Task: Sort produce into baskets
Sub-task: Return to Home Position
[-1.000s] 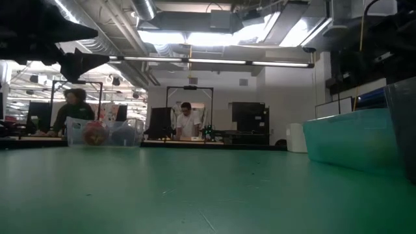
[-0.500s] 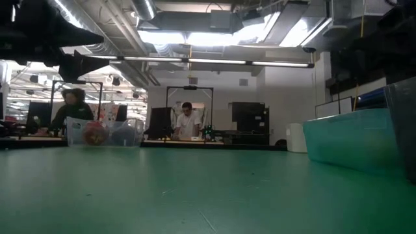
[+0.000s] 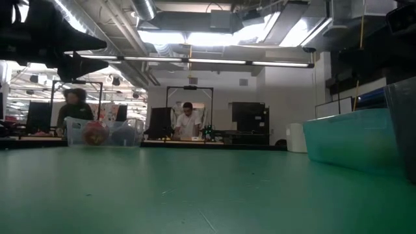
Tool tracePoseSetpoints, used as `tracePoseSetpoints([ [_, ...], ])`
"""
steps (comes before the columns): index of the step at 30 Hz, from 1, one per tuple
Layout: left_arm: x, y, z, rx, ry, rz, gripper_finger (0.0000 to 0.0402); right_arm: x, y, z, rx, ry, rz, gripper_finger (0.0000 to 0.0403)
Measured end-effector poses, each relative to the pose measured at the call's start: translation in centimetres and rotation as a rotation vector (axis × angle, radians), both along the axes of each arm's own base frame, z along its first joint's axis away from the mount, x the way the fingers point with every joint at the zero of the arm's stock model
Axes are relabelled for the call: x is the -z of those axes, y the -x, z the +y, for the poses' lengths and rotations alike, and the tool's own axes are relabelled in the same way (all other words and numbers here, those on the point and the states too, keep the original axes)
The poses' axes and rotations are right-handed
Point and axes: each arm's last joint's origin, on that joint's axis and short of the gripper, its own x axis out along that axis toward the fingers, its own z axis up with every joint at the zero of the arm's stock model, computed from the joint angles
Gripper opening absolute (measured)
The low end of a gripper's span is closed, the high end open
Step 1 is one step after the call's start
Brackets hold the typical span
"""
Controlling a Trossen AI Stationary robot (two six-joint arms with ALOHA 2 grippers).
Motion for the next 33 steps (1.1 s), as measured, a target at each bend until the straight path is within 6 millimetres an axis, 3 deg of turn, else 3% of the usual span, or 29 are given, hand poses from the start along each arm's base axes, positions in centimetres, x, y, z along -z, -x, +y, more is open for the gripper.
tracePoseSetpoints([
  [10,0.0,0.0,-0.1,0.023,0.027,-0.013,0.0345,0.0,0.0,0.0,0.000,0.041,-0.006,0.0253],
  [12,0.0,-0.1,-0.4,0.135,0.055,-0.027,0.0345,0.0,0.0,0.0,0.000,0.044,-0.006,0.0253],
  [16,0.3,-0.3,-1.4,0.516,0.095,0.001,0.0345,0.0,0.0,0.0,0.000,0.045,-0.006,0.0253],
  [19,0.5,-0.2,-1.8,0.653,0.091,0.033,0.0345,0.0,0.0,0.0,0.000,0.045,-0.006,0.0253],
  [33,-0.3,-0.2,-1.5,0.571,-0.071,-0.001,0.0345,0.0,0.0,0.0,0.011,0.015,-0.008,0.0253],
])
